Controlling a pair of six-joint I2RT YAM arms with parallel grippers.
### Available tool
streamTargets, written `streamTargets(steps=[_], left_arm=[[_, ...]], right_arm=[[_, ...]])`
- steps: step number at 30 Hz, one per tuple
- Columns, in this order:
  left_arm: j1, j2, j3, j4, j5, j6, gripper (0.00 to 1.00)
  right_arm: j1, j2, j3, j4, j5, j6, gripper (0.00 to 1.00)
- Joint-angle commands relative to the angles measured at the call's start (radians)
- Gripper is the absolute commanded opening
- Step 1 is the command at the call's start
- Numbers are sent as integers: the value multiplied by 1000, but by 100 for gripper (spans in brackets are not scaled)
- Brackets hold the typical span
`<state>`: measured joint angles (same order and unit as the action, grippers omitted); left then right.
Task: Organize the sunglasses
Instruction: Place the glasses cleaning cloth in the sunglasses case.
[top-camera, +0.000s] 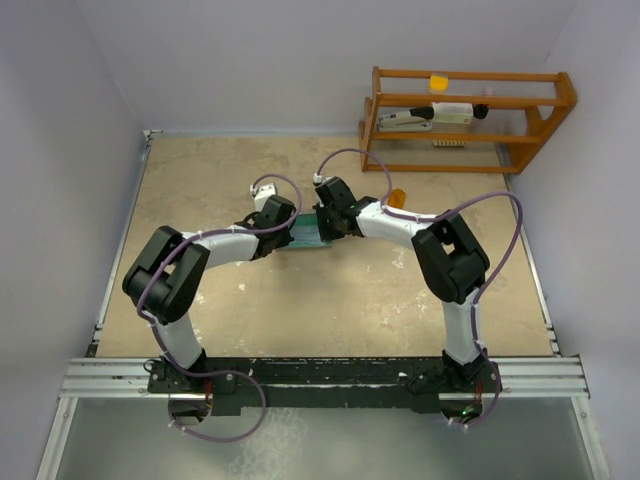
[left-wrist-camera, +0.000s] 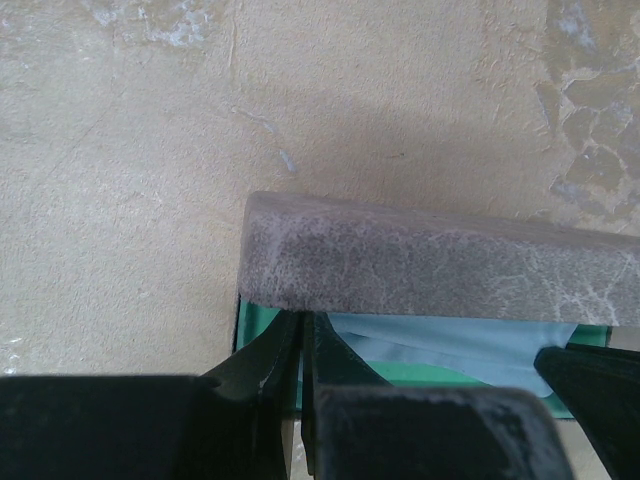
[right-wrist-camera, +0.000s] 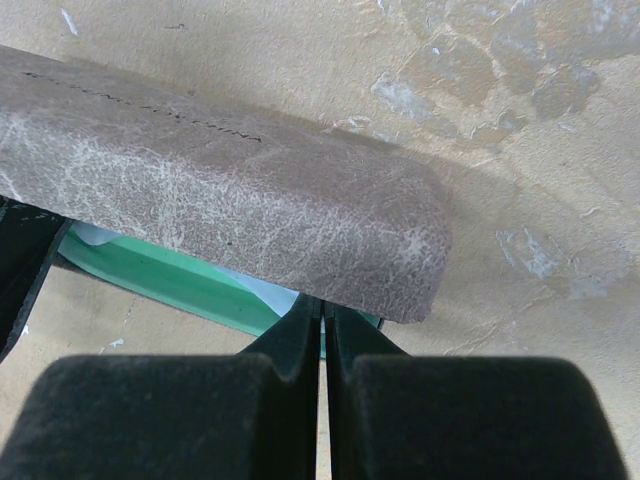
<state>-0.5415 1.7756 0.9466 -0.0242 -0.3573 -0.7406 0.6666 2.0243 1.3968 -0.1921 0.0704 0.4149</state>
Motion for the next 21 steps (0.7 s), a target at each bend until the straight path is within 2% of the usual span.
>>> streamTargets(steps=[1,5,13,21], left_arm=[[8,2,13,-39,-4,3,0],[8,4,14,-40,-5,7,0],[5,-2,25,-64,-33,18,0],[-8,-22,35,-83,-67,26,11]], right_arm=[[-5,-2,22,-30,43,-15,0],[-5,2,17,-30,42,-11,1],[-6,3,16,-31,43,-6,13],[-6,-6,16,-19,46,-4,14]])
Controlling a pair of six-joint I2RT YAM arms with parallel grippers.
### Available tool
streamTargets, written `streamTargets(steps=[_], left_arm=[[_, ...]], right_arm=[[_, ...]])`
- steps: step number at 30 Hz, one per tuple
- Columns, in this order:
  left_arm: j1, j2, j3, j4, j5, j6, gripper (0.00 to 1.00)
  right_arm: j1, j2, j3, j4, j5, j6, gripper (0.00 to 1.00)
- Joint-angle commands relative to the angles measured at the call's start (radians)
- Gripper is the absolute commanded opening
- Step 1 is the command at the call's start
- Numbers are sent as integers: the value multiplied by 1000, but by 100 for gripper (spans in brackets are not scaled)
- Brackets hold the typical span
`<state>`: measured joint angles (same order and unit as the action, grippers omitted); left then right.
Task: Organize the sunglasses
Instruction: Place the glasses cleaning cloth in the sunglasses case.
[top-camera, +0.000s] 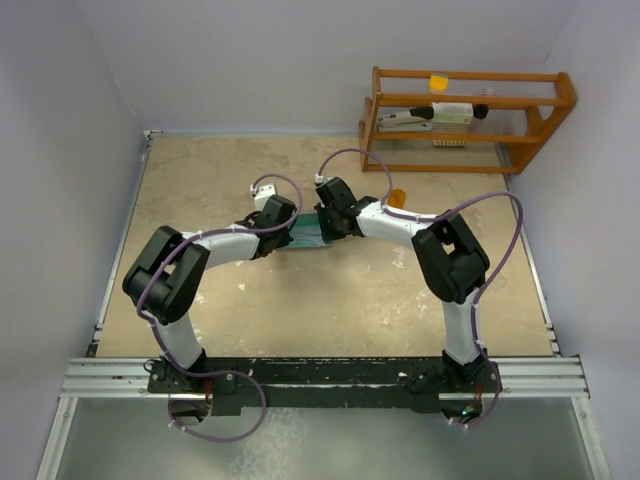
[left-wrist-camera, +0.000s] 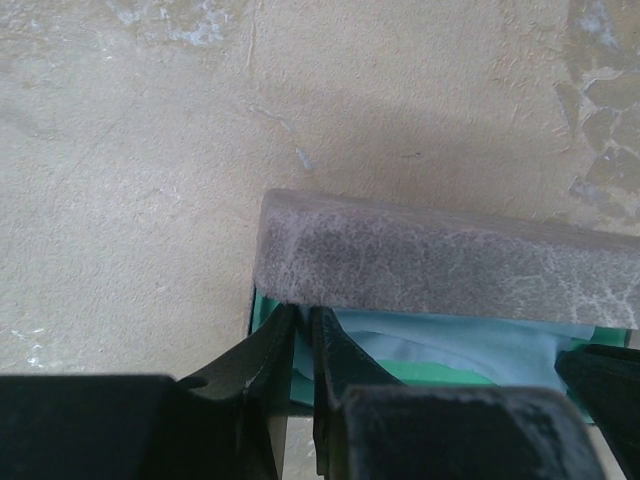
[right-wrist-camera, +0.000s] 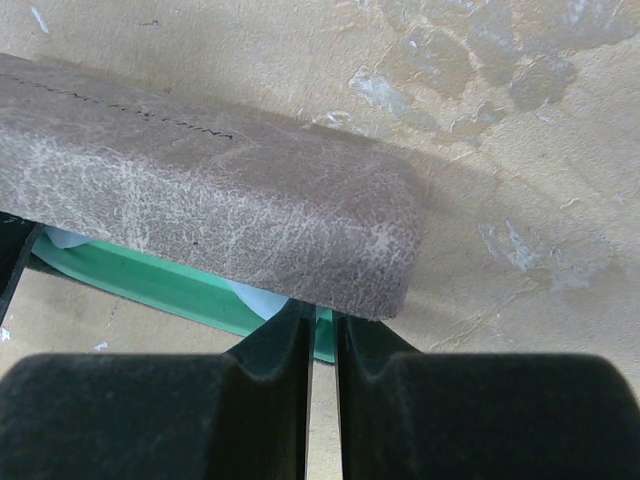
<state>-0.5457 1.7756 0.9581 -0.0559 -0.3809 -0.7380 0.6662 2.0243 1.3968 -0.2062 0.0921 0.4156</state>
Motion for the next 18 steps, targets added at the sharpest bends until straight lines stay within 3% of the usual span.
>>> streamTargets(steps=[1,18], left_arm=[[-5,-24,26,-54,-44,24,12],[-23,-117,76,-89,-42,50,15]], right_arm=[[-5,-9,16,-4,25,-6,14],[-4,-59,-6,35,28,-18,14]])
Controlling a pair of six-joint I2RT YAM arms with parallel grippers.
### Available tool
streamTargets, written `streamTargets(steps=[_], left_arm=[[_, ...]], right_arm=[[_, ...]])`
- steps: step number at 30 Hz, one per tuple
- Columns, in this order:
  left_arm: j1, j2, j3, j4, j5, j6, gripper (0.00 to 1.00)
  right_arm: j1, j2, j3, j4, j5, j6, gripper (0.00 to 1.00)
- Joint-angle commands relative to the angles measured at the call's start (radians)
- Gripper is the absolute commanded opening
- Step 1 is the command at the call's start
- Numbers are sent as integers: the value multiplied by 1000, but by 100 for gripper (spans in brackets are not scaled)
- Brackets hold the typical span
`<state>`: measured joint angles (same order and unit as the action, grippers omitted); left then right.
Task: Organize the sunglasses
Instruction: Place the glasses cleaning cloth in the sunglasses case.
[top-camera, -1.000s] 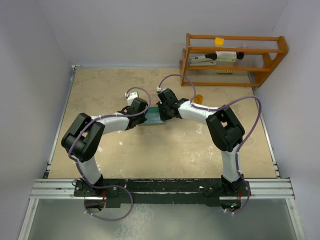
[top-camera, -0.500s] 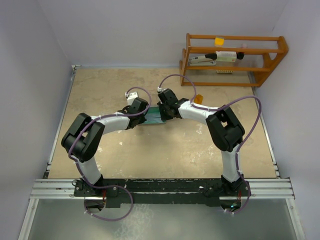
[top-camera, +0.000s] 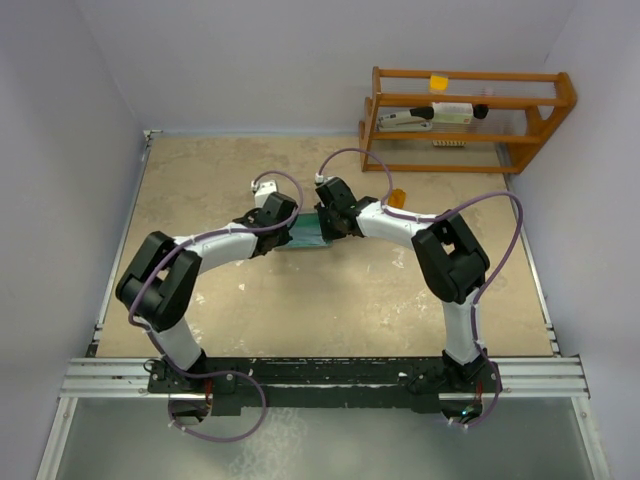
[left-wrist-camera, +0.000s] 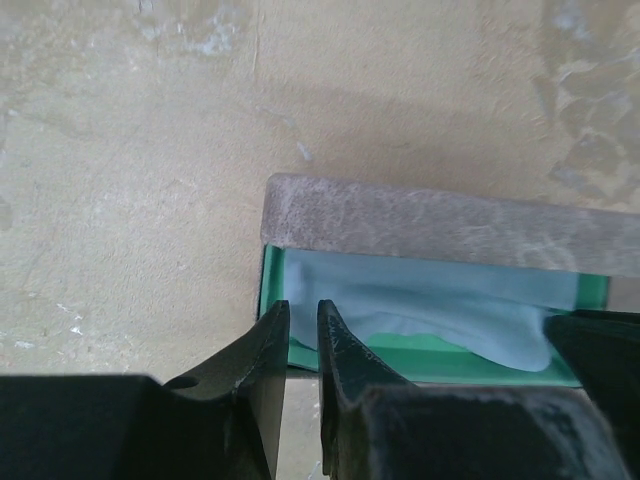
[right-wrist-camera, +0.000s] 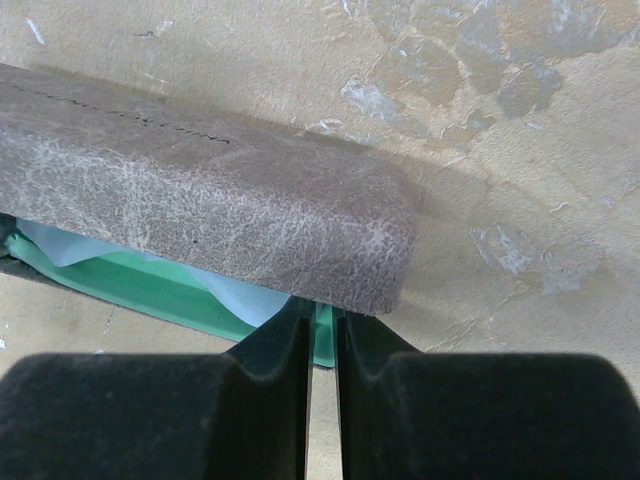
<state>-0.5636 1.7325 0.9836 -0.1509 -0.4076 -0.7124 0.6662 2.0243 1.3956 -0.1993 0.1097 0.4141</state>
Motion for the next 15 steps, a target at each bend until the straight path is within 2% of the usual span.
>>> streamTargets(steps=[1,11,13,15], left_arm=[[-7,-76,51,9,-14,24,15],[-15,-57,18,83,5,25,12],[-15,-44,12,101,10,16,9],[-15,-34,-5,131,13,10,5]], right_arm=[[-4,-60,-7,29,7,-17,15],[-1,-99,-19,46,1,-19,15],[1,-106,-23,49,-2,-18,13],[2,-111,-28,55,-10,-18,6]])
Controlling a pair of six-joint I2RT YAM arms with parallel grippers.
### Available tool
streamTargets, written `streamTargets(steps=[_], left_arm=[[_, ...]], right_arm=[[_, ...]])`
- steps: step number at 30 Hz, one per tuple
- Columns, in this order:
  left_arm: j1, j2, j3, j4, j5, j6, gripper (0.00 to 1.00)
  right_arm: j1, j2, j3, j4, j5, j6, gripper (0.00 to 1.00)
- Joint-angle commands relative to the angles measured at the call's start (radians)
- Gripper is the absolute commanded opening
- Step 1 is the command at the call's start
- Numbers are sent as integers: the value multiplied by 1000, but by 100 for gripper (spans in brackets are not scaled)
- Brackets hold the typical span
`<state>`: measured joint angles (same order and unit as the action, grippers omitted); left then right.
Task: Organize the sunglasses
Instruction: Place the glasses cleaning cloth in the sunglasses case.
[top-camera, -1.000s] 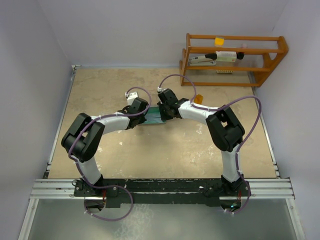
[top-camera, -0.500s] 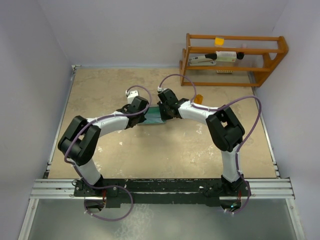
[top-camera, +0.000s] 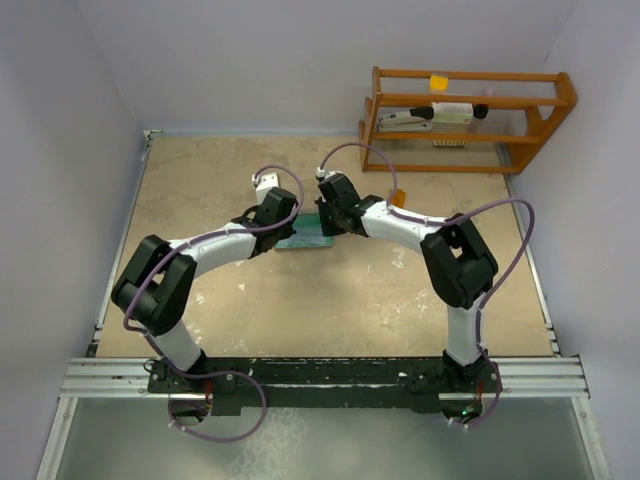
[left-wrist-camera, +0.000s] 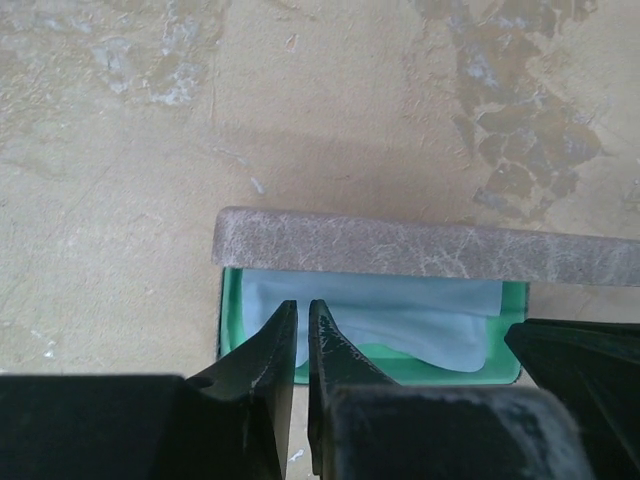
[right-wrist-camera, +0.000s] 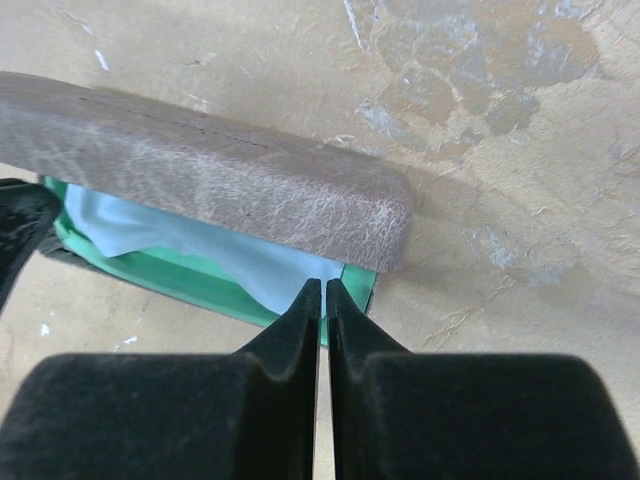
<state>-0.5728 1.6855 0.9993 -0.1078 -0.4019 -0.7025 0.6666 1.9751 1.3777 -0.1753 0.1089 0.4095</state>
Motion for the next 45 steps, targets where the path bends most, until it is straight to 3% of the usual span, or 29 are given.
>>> streamTargets(steps=[1,13,25,45], left_arm=[[-6,17,-27,100,7,-5,4],[-6,36,-132,262,31,-53,0],[-6,69,-103,205,46,-53,0],[-6,93,-40,70,59,23,0]], right_arm=[[3,-64,-13,35,-14,-12,3],[5,-30,-55,141,-126,35,0],[14,38,-32,170,-196,66,0],[14,65,-10,11,48,6,0]])
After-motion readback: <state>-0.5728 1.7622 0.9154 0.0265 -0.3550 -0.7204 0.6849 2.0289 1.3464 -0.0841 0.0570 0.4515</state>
